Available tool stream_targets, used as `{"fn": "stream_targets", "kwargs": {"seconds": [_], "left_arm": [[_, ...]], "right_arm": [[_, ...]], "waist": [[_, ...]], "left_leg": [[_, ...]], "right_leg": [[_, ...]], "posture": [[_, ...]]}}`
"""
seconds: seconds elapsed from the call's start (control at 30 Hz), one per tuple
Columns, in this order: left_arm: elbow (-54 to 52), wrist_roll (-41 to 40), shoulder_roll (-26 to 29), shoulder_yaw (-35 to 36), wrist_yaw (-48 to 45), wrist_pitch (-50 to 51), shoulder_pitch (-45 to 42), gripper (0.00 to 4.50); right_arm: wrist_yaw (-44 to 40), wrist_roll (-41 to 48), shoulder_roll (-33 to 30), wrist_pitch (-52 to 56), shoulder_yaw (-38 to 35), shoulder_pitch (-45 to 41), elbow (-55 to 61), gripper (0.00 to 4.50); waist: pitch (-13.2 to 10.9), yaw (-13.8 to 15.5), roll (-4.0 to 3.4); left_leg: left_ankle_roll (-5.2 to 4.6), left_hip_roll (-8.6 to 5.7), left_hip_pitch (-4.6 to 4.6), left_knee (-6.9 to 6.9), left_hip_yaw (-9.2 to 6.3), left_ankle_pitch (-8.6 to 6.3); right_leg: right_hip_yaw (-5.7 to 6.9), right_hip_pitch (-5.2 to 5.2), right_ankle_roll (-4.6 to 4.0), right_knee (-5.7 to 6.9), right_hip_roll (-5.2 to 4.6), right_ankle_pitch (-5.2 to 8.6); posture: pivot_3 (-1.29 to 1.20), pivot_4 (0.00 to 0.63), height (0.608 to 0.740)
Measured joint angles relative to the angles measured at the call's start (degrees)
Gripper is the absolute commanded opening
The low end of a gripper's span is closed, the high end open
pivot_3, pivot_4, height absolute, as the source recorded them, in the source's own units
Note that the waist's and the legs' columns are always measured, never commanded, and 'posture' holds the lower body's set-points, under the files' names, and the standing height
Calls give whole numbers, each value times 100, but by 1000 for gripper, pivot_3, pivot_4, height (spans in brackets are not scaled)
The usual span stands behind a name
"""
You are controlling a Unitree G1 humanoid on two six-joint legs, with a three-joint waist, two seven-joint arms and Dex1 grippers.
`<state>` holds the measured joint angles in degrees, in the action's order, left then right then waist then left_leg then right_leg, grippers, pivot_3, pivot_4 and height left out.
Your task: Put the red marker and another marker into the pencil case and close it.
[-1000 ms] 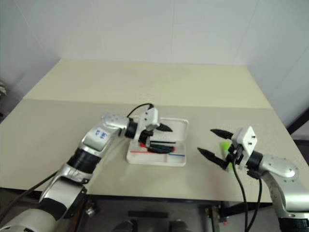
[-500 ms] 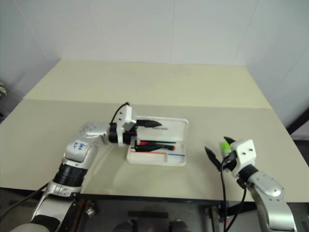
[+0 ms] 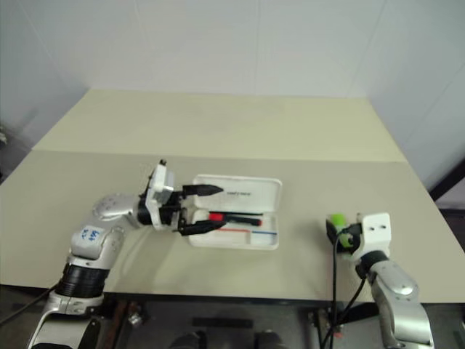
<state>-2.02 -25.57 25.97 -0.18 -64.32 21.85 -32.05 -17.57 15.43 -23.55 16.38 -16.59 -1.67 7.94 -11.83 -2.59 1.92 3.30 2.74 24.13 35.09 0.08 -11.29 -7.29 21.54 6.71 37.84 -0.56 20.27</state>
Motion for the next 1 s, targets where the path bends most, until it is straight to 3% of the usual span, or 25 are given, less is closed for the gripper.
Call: {"fn": "stream_targets", "kwargs": {"seconds": [0.73, 0.83, 1.0], "left_arm": [[21, -144, 186, 16, -192, -206, 388, 4476], [21, -151, 182, 16, -195, -222, 388, 4500], [21, -167, 181, 16, -195, -258, 386, 4500]], "right_arm": [[314, 285, 278, 1314, 54, 188, 780, 4500], [428, 198, 276, 1473, 68, 39, 775, 3864], [482, 95, 275, 1511, 165, -22, 779, 2069]], "waist": [[0, -81, 1], [0, -80, 1], [0, -71, 1]], "left_leg": [[-2, 2, -1, -3, 9, -2], [-3, 2, -1, -3, 13, -2], [-8, 2, 1, -8, 15, -6]], "right_leg": [[-10, 3, -2, -6, 0, 0], [-15, 5, -2, -7, -1, 0], [-16, 6, -2, -15, -2, 1]], "posture": [[0, 150, 740], [0, 150, 740], [0, 150, 740]]}}
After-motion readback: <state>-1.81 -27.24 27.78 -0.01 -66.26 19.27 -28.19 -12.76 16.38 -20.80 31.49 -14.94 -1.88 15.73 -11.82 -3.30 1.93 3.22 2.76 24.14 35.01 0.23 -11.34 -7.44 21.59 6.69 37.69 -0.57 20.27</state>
